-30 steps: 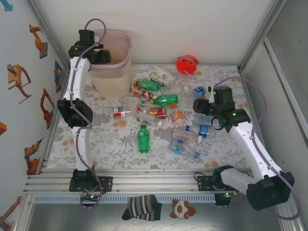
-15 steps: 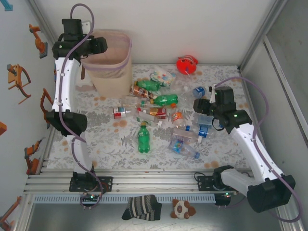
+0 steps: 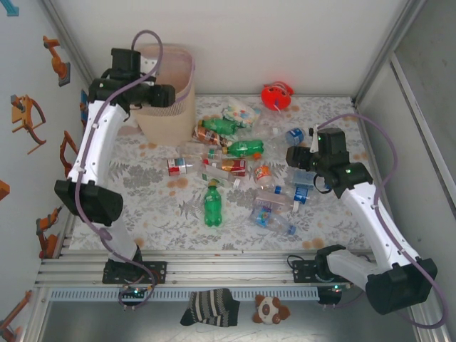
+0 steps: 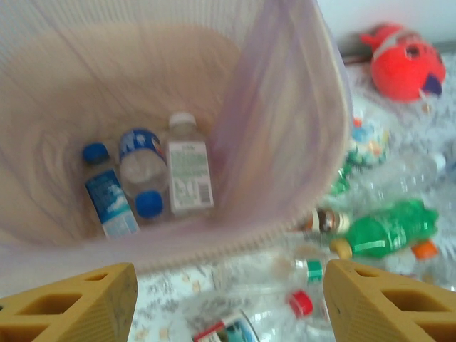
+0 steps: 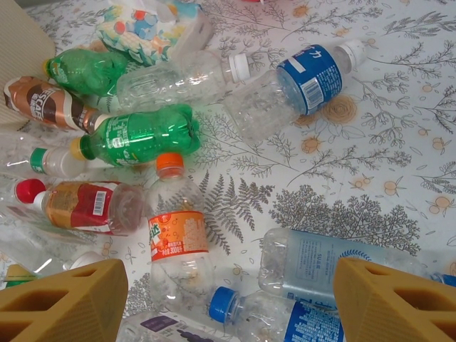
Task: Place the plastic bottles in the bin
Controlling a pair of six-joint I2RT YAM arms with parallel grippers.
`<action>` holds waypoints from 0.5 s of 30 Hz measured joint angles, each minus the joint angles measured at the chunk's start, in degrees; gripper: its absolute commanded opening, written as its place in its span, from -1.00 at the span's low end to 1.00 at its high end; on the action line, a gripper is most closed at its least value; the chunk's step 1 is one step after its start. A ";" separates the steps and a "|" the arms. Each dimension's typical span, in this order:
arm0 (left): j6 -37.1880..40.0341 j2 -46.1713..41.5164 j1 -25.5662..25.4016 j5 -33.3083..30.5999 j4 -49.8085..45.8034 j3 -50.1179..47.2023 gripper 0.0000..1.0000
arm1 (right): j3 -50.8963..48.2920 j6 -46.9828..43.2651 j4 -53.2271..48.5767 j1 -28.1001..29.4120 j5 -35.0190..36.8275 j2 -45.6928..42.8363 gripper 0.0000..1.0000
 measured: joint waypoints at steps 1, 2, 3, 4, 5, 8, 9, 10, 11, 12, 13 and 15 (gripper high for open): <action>0.44 -1.55 -0.70 -0.11 0.24 -2.62 0.37 | -0.02 0.00 0.02 0.02 -0.02 0.02 0.50; 0.79 -3.08 -1.38 -0.24 0.59 -5.14 0.37 | -0.07 0.00 0.00 0.04 -0.02 0.07 0.50; 0.83 -4.31 -1.90 -0.35 0.98 -7.17 0.37 | -0.11 0.00 0.02 0.04 -0.04 0.11 0.50; 0.83 -5.70 -2.51 -0.48 1.44 -9.64 0.37 | -0.17 0.00 0.00 0.04 -0.04 0.15 0.50; 0.76 -6.73 -2.95 -0.52 1.84 -11.52 0.38 | -0.22 0.00 0.00 0.04 -0.02 0.20 0.50; 0.28 -9.77 -4.22 -1.33 3.15 -17.97 0.38 | -0.52 0.00 0.02 0.04 -0.02 0.24 0.50; 0.11 -10.54 -4.63 -1.86 3.72 -20.17 0.37 | -0.63 0.02 0.02 0.04 -0.04 0.24 0.50; 0.11 -11.17 -5.14 -2.29 4.22 -22.43 0.38 | -0.70 0.02 0.02 0.04 -0.07 0.24 0.50; 0.13 -11.56 -5.55 -2.54 4.72 -24.22 0.39 | -0.76 0.02 0.02 0.04 -0.09 0.26 0.50; 0.28 -11.82 -6.08 -2.58 5.07 -26.21 0.39 | -0.83 0.02 0.02 0.04 -0.13 0.26 0.50; 0.83 -11.85 -6.51 -2.40 5.35 -27.85 0.40 | -0.83 0.02 0.02 0.04 -0.17 0.28 0.50; 2.67 -11.76 -7.37 -1.75 5.64 -30.60 0.44 | -0.83 0.02 0.02 0.04 -0.20 0.28 0.50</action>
